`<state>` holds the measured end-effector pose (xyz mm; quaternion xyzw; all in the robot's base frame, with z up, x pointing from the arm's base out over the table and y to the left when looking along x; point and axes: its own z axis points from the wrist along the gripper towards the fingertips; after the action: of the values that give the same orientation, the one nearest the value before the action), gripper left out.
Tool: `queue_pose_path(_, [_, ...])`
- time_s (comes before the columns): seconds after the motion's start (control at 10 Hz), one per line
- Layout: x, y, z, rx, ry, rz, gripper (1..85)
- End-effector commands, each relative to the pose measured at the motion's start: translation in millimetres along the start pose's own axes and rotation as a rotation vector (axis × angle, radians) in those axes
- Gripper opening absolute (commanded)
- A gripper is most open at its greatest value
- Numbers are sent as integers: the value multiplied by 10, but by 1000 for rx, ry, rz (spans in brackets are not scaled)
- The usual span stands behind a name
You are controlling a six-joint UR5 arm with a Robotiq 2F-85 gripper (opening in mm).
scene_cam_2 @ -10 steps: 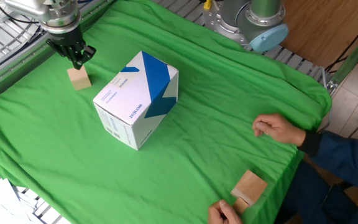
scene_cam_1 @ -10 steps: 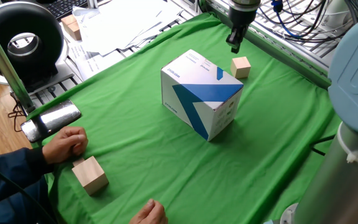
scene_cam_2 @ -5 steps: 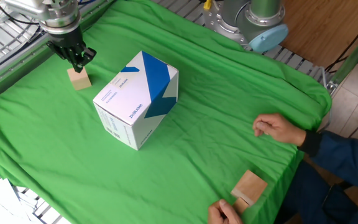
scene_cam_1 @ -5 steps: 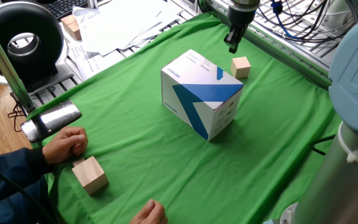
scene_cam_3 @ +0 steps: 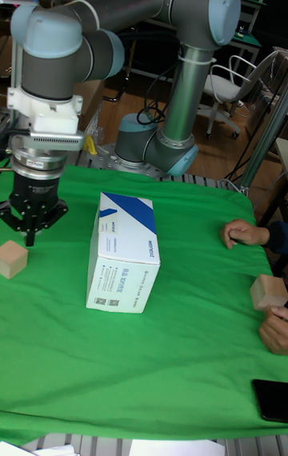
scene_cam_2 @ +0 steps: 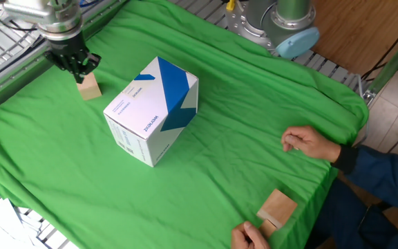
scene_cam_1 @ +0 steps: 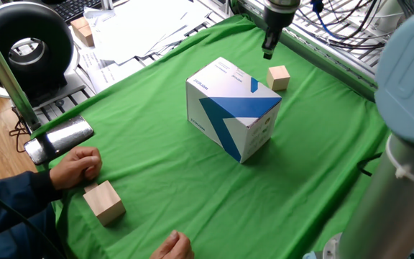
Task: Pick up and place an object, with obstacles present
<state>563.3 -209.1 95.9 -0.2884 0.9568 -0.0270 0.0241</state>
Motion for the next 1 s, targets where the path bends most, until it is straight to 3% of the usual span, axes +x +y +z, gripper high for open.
queue_pose_path(0.0, [65,-113,170,-32,8,-247,850])
queue_pose_path(0.2, [64,29,179,-91,-9,-282,850])
queue_pose_path(0.4, [262,44,157,-111,30,-317,840])
queue_pose_path(0.6, [433,-22,214,-115,51,-396,813])
queue_pose_path(0.9, [527,-122,335,-109,70,-465,820])
